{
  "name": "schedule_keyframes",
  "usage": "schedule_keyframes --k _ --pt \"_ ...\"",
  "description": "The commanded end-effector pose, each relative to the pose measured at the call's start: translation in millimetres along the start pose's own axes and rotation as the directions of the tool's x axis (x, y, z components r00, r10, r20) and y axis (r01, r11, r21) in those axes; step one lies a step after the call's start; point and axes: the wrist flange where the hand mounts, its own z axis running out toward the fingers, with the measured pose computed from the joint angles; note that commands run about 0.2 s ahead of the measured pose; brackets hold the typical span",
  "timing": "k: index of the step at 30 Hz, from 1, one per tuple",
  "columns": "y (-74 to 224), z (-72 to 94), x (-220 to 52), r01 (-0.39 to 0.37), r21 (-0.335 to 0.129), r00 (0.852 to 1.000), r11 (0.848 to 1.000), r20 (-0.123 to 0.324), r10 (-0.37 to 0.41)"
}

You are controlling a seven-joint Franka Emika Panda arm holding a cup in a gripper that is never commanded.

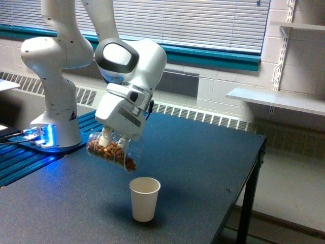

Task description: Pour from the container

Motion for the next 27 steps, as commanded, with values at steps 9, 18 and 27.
schedule_keyframes --k 9,18,27 --pt "-8.3 -3.8 1.0 0.036 -0.03 0.999 0.999 -0.005 -0.036" --pt "-10.2 -2.8 2.1 0.043 -0.04 0.999 0.998 -0.003 -0.044" --pt "-9.9 -2.8 5.2 0.044 -0.061 0.999 0.997 -0.005 -0.044"
